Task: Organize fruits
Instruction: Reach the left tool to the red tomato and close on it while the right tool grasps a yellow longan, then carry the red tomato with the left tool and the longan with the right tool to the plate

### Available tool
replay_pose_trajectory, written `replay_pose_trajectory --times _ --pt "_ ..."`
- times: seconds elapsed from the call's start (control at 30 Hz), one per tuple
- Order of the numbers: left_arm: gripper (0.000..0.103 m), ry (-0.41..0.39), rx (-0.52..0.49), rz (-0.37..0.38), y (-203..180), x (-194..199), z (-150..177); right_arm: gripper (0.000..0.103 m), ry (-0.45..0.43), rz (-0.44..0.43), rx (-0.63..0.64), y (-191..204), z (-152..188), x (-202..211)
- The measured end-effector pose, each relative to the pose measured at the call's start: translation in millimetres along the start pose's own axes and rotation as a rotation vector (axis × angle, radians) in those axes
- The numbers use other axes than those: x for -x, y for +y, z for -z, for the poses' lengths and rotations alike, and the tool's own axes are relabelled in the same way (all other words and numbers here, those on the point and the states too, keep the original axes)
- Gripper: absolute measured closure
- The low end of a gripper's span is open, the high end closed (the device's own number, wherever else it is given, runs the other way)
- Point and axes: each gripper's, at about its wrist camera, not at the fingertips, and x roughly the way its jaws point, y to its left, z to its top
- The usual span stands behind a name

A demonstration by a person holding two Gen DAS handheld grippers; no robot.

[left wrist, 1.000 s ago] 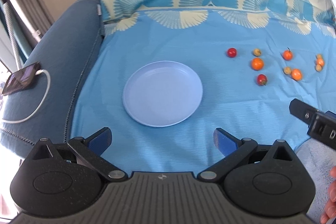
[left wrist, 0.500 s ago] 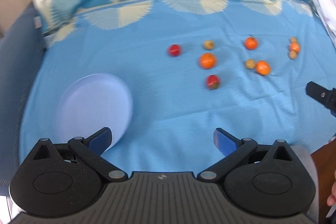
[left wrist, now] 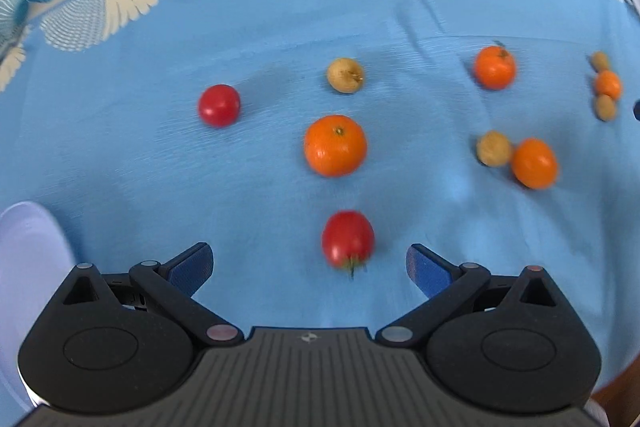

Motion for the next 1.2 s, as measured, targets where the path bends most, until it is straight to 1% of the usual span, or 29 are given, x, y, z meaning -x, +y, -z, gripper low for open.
replay_pose_trajectory --times 0.1,0.23,0.27,0.33,0.4,0.43,0.5,0.53,0.57,0.63,0.73,0.87,1.0,1.1,1.2 --pt "0.0 0.019 -0.003 -0.006 1.1 -21.3 -4.8 0.001 -0.004 0.003 0.039 8.4 -4.0 -39.2" --pt "0.0 0.022 0.024 0.047 10.6 -28.1 -6.7 0.001 -0.066 -0.067 0.131 23.0 -0.2 -67.2" --pt "0.0 0.02 0.023 0.052 11.6 -29.2 -6.7 0.002 -0.07 -0.057 0.148 25.1 1.5 -73.2" --pt "0.0 0.016 0.014 0.049 12.7 -31.3 -7.1 0.004 -0.064 -0.01 0.169 26.1 7.1 -83.1" --pt "0.0 0.015 0.003 0.047 12.2 -32.1 -6.9 0.004 -0.103 0.018 0.235 29.0 15.9 -86.0" --pt "0.0 0.02 -0.003 0.047 10.4 -30.4 -8.0 0.005 -0.113 0.036 0.276 31.7 20.3 -85.8" --pt "0.009 0.025 -0.012 0.057 9.9 -25.0 -9.9 0.014 -0.135 0.047 0.3 33.5 23.7 -82.3" --pt "0.025 0.016 -0.013 0.067 8.1 -19.5 -9.9 0.028 -0.144 0.053 0.3 33.1 23.6 -79.0" --pt "0.045 0.006 -0.022 0.07 6.4 -13.4 -8.7 0.051 -0.154 0.069 0.301 33.3 22.4 -76.7" --pt "0.071 0.017 -0.032 0.113 6.2 -5.7 -8.6 0.073 -0.146 0.118 0.308 33.6 19.1 -75.5" --pt "0.071 0.007 0.0 0.182 14.0 3.3 -5.4 0.075 -0.119 0.096 0.269 28.0 14.7 -68.3" --pt "0.071 -0.032 -0.004 0.197 20.1 19.2 0.7 0.076 -0.118 0.098 0.232 23.5 17.4 -49.3" --pt "0.071 -0.047 0.0 0.189 28.6 30.3 6.5 0.075 -0.117 0.085 0.186 16.0 22.3 -27.6" --pt "0.071 -0.056 0.016 0.187 36.4 40.5 9.1 0.075 -0.122 0.058 0.172 17.9 23.0 -5.9" --pt "0.071 -0.067 0.038 0.189 49.2 61.4 16.8 0.075 -0.141 0.013 0.191 30.5 24.0 22.2"
